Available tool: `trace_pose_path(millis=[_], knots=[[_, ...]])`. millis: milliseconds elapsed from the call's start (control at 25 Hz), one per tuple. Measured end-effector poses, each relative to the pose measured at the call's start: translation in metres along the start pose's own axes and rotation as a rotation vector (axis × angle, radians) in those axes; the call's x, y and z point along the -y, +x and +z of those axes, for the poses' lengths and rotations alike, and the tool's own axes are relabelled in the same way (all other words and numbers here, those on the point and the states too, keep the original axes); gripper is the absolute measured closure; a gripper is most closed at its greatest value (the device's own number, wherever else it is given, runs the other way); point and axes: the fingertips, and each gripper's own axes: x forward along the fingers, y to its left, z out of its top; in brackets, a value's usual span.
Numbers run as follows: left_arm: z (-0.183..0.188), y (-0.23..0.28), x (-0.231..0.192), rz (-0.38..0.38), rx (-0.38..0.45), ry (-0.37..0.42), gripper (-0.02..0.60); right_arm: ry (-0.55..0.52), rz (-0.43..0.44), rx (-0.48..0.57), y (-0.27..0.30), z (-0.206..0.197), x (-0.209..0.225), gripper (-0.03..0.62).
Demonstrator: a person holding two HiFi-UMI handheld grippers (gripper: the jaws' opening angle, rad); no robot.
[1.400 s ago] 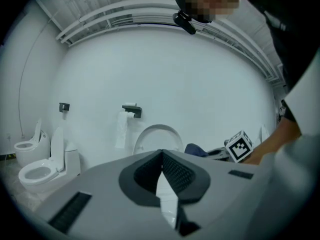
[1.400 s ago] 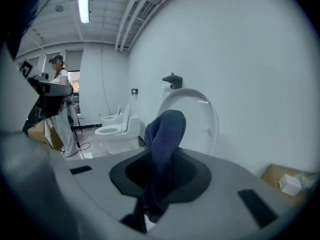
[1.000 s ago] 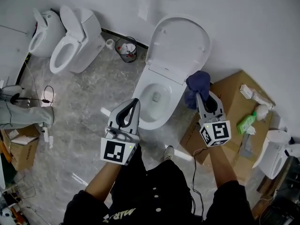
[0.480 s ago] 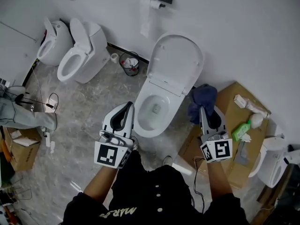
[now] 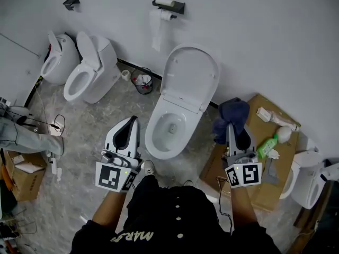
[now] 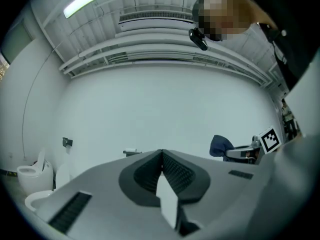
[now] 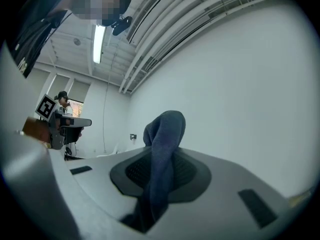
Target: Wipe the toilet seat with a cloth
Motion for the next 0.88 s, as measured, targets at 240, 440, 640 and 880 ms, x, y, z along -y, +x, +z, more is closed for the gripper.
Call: trace_pose_path(millis=[240, 440, 640, 880], knots=[[0.007, -0.013, -0.009, 0.036, 0.008, 0.009, 0.571, 0.01, -0.052, 0.025, -0.013, 0.014, 0.011, 0.522], [0.012, -0.024, -0.017, 0.077, 0.021, 0.033, 0.571, 0.009, -0.065, 0.049, -0.021, 0.02, 0.013, 0.52], [0.013, -0.036, -0.026, 0.106, 0.018, 0.051, 0.571, 0.01, -0.084, 0.04, -0.03, 0.017, 0.015, 0.52], [0.009, -0.045, -0.029, 0.124, 0.005, 0.052, 0.571, 0.024, -0.117, 0.028, -0.042, 0.011, 0.02, 0.52]])
